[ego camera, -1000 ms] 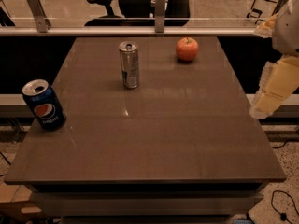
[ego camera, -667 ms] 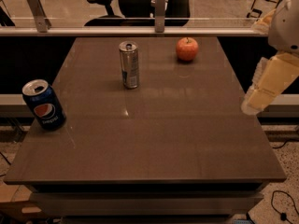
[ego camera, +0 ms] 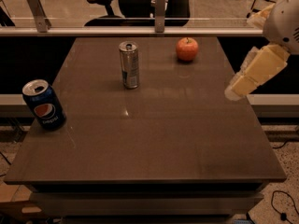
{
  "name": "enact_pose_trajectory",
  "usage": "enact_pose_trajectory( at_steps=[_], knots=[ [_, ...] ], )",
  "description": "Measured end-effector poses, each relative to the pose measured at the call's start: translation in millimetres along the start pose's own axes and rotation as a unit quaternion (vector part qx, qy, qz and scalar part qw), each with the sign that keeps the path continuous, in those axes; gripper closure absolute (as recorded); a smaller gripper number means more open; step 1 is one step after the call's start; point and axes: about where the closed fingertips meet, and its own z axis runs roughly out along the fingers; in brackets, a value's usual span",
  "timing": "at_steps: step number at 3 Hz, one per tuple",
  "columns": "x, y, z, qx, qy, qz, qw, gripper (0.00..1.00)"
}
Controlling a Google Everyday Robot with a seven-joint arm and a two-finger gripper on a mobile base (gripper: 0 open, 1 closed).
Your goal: Knock redbull can over
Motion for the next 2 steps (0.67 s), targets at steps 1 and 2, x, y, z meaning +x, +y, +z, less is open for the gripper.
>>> enact_pose_trajectory(
  at_steps=[1, 2],
  knots=[
    [-5.4, -11.4, 12.7, 0.006, -0.063, 0.037, 0.9973, 0.00],
    [-11.0, -18.4, 23.9, 0.013, -0.120, 0.065, 0.9905, 0.00]
  ],
)
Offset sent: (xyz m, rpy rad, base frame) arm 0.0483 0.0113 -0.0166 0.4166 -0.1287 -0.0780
